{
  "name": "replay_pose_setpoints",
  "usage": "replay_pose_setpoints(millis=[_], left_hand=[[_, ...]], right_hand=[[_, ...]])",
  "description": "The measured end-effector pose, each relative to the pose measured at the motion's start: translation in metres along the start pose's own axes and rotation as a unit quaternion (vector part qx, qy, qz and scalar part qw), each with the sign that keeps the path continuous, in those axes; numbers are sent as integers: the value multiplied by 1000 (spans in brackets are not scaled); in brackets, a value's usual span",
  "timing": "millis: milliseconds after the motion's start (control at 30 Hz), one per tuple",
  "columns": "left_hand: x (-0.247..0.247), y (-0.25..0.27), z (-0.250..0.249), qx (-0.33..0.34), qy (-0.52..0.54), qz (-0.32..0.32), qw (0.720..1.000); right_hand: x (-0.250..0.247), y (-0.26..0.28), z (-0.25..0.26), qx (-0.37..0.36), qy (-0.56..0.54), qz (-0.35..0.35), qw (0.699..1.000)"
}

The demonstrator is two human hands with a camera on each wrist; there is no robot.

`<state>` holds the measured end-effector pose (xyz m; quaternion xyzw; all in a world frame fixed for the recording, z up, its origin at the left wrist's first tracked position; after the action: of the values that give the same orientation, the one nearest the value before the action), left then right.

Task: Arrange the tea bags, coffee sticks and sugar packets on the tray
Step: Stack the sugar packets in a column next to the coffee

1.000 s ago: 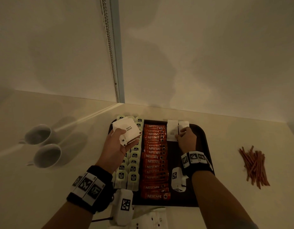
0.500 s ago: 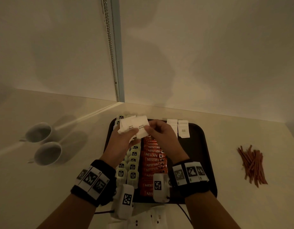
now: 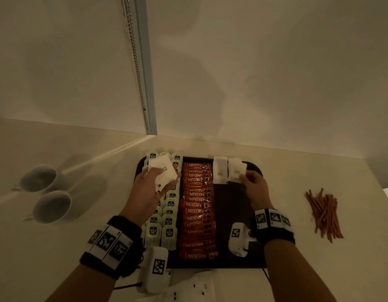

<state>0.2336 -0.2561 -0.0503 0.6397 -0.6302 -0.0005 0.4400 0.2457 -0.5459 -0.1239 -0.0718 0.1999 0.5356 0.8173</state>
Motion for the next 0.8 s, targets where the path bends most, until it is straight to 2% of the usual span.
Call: replay_pose_setpoints(millis=[133,367,567,700,767,800], left_hand=[[3,2,-1,-1,-7,14,1000],[3,5,-3,-24,15,40,999],[4,5,-4,-31,50,44,997],[9,6,-4,-10,29,-2,1000],[11,6,-4,2,14,-24,1000],[11,6,-4,9,1,-27,1000]], right_hand=[[-9,-20,-27,7,140,-3,990],[-2,-32,-29,2,196,-3,981],[2,-28,-24,-11,215,-29,976],[5,-20,-4,-26,190,-46,980],[14,-9,23,-67,144,-26,987],[21,-1,41,-93,112,12,989]])
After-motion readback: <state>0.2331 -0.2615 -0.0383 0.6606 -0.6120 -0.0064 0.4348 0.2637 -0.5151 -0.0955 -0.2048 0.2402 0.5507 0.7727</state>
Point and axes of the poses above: each hand's wrist, its own y-axis away from the middle knuckle, its own x-axis out of the palm, z = x × y, the point moved 1 cm from there along -y, towards the middle knuckle, and after that the axes turned 12 degrees about -x, right-handed, at the moved point
